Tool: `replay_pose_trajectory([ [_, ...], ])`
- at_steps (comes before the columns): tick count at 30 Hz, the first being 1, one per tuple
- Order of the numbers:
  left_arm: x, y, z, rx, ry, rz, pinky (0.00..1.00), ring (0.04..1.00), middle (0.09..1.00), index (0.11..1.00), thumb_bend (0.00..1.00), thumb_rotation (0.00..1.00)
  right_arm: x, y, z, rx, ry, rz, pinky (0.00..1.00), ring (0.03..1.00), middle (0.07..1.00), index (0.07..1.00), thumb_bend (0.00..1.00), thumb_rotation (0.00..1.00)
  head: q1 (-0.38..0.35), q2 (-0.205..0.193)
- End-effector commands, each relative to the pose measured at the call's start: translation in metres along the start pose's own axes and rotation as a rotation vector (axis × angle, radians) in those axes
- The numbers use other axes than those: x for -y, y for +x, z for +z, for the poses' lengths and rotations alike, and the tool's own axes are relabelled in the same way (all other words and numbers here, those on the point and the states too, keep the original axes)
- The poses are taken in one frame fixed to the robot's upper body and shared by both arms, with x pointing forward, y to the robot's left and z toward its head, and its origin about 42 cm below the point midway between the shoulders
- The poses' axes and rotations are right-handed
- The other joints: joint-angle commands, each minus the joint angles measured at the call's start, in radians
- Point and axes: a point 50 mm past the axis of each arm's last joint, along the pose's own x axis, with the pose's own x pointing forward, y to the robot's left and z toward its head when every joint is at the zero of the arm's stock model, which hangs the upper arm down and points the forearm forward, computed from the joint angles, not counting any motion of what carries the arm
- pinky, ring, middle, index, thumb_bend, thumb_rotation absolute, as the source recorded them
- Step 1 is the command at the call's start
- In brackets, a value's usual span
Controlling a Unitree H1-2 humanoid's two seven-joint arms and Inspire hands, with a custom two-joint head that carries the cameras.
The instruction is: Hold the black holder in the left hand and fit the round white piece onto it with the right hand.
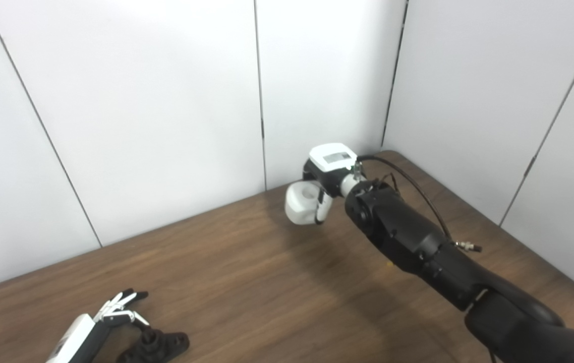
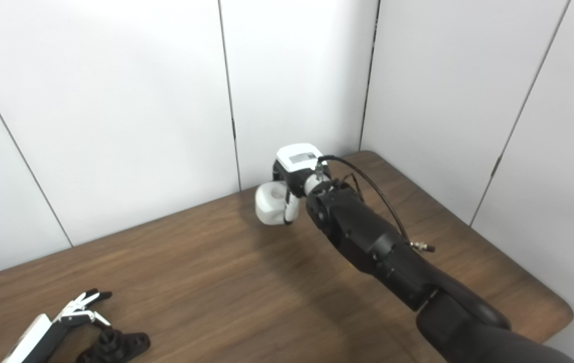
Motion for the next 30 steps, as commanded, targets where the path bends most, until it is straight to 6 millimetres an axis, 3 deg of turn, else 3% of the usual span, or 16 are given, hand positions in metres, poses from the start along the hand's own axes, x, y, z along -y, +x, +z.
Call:
replay_pose_trajectory([
  [1,0.05,-0.034,-0.018,-0.111,-0.046,-0.136,0.99,0.996,0.92,0.483,0.52,0.05,0.052,0.006,0.009,0.035,0.006,-0.108,0.66,0.736,0.663,0.483,0.52,0.14,-0.001,0.002],
  [8,0.06,-0.026,-0.009,-0.095,-0.036,-0.136,1.0,1.0,0.928,0.483,0.52,0.05,0.078,-0.001,0.048,0.169,0.039,-0.102,0.63,0.718,0.674,0.481,0.52,0.14,0.121,0.041],
  [16,0.07,-0.014,0.004,-0.09,-0.031,-0.137,1.0,1.0,0.931,0.483,0.52,0.05,0.095,-0.015,0.083,0.296,0.068,0.004,0.71,0.782,0.72,0.481,0.52,0.14,0.276,0.093],
  [18,0.073,-0.008,0.008,-0.098,-0.021,-0.148,1.0,1.0,0.936,0.483,0.52,0.05,0.099,-0.019,0.092,0.328,0.077,0.025,0.71,0.788,0.721,0.48,0.52,0.14,0.345,0.112],
  [24,0.081,0.006,0.018,-0.096,-0.007,-0.151,1.0,1.0,0.938,0.483,0.52,0.06,0.103,-0.029,0.106,0.396,0.067,0.059,0.73,0.794,0.725,0.481,0.52,0.14,0.447,0.138],
  [30,0.086,0.015,0.024,-0.095,-0.018,-0.144,1.0,1.0,0.937,0.482,0.52,0.06,0.103,-0.038,0.116,0.451,0.055,0.063,0.72,0.778,0.724,0.483,0.52,0.14,0.501,0.157],
])
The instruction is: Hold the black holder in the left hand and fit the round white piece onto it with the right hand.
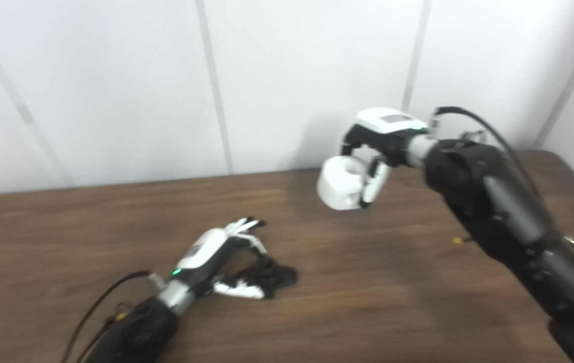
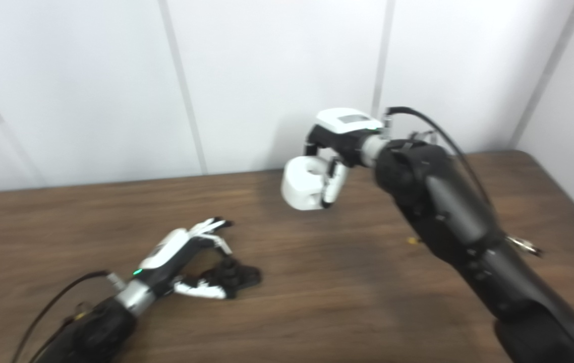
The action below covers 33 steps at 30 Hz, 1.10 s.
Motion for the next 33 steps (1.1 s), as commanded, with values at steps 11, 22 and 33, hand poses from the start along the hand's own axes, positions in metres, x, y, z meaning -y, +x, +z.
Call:
replay_pose_trajectory([
  [11,0.068,-0.001,0.009,-0.06,-0.059,-0.147,1.0,1.0,0.936,0.481,0.52,0.06,0.018,-0.009,0.04,0.157,-0.054,-0.089,0.69,0.762,0.732,0.483,0.52,0.14,0.022,0.009],
  [22,0.071,0.005,0.016,-0.051,-0.059,-0.147,1.0,1.0,0.928,0.481,0.52,0.06,0.009,-0.006,0.061,0.211,-0.048,-0.051,0.7,0.784,0.72,0.481,0.52,0.14,0.037,0.016],
  [33,0.073,0.008,0.019,-0.051,-0.055,-0.152,1.0,1.0,0.92,0.481,0.52,0.06,-0.005,-0.003,0.07,0.251,-0.091,-0.009,0.61,0.735,0.711,0.481,0.53,0.14,0.045,0.023],
])
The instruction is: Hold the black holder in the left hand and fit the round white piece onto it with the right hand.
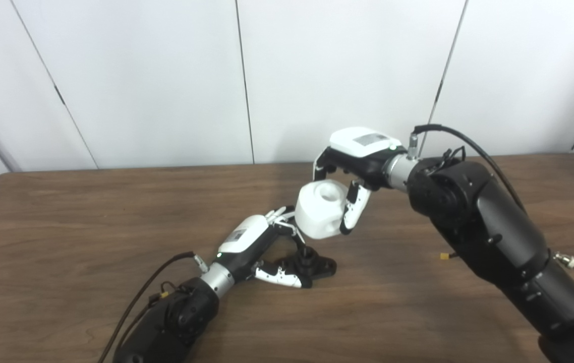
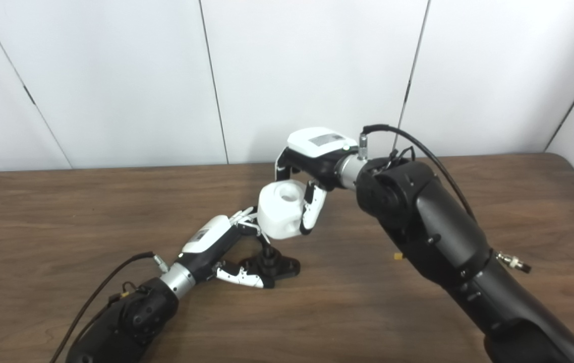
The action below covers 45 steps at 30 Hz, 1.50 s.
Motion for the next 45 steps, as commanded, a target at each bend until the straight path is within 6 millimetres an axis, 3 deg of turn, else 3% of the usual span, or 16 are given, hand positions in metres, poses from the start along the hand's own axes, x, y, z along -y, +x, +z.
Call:
replay_pose_trajectory([
  [1,0.057,-0.014,-0.002,-0.072,-0.055,-0.141,1.0,1.0,0.919,0.481,0.52,0.06,0.022,-0.003,0.008,0.03,-0.051,-0.072,0.61,0.732,0.71,0.481,0.53,0.14,0.001,0.0],
  [16,0.055,-0.013,-0.001,-0.067,-0.058,-0.134,1.0,1.0,0.917,0.481,0.52,0.06,0.013,-0.007,0.017,0.06,-0.055,-0.017,0.67,0.752,0.728,0.482,0.52,0.14,-0.001,0.014],
  [23,0.055,-0.012,0.0,-0.075,-0.067,-0.135,1.0,1.0,0.92,0.481,0.52,0.06,0.006,-0.006,0.022,0.092,-0.064,-0.01,0.63,0.737,0.735,0.481,0.52,0.14,-0.001,0.019],
  [30,0.055,-0.011,0.002,-0.069,-0.066,-0.133,1.0,1.0,0.927,0.481,0.52,0.06,-0.001,-0.005,0.028,0.102,-0.056,0.014,0.67,0.737,0.738,0.482,0.52,0.14,0.006,0.024],
  [45,0.054,-0.011,0.006,-0.07,-0.074,-0.132,1.0,1.0,0.935,0.481,0.52,0.06,-0.02,0.002,0.033,0.124,-0.076,0.049,0.63,0.716,0.728,0.482,0.52,0.14,0.015,0.034],
])
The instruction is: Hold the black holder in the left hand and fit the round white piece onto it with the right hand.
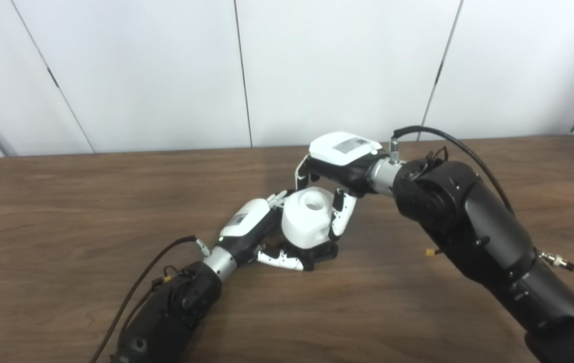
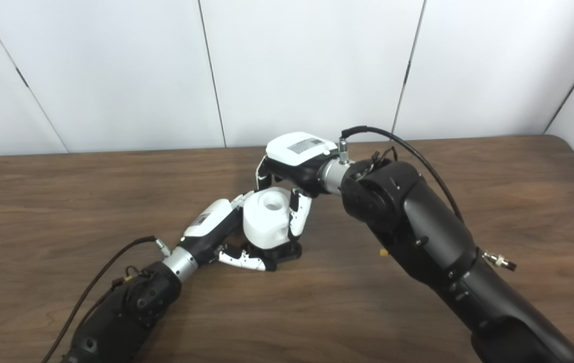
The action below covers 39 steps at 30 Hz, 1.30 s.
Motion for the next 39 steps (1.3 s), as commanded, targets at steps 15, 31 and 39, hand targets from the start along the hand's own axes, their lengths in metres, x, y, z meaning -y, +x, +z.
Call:
replay_pose_trajectory([
  [15,0.052,-0.011,0.004,-0.053,-0.06,-0.14,1.0,1.0,0.934,0.481,0.52,0.06,-0.02,0.006,0.012,0.034,-0.056,0.068,0.6,0.714,0.732,0.482,0.52,0.14,0.003,0.01],
  [31,0.051,-0.011,0.005,-0.05,-0.062,-0.141,1.0,1.0,0.935,0.481,0.52,0.06,-0.021,0.003,0.009,0.038,-0.073,0.108,0.6,0.714,0.731,0.481,0.52,0.14,-0.003,0.021],
  [39,0.049,-0.012,0.004,-0.057,-0.063,-0.145,1.0,1.0,0.93,0.481,0.52,0.06,-0.016,-0.001,0.0,0.027,-0.094,0.12,0.62,0.716,0.718,0.481,0.52,0.14,-0.014,0.018],
])
